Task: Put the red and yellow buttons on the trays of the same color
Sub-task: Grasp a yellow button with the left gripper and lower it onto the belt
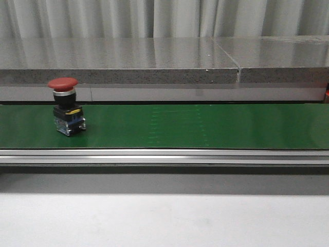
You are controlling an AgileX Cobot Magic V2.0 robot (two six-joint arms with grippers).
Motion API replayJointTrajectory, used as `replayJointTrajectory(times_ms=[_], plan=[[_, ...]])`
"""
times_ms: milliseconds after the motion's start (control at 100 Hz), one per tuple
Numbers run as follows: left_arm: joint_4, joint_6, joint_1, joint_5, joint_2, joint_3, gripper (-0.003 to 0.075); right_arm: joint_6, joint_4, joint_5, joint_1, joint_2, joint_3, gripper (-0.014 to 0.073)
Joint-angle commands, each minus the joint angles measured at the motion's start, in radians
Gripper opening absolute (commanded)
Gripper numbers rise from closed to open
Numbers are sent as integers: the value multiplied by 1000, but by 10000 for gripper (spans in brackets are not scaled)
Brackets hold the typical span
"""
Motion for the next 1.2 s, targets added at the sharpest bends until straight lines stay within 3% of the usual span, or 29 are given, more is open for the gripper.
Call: replayJointTrajectory(times_ms=[0,200,480,940,1190], plan=[[-12,-6,-5,28,-87,-27,-19,-4,-10,-86,2,-14,-10,-69],[-11,-4,-65,62,-241,-27,-19,-4,-10,-86,2,-14,-10,-69],[-11,37,-227,67,-409,-37,-19,-4,-10,-86,2,-14,-10,-69],[-52,55,-459,76,-258,-195,-19,-4,-10,-86,2,-14,-10,-69],[-52,81,-518,82,-150,-221,-19,-4,-10,-86,2,-14,-10,-69]])
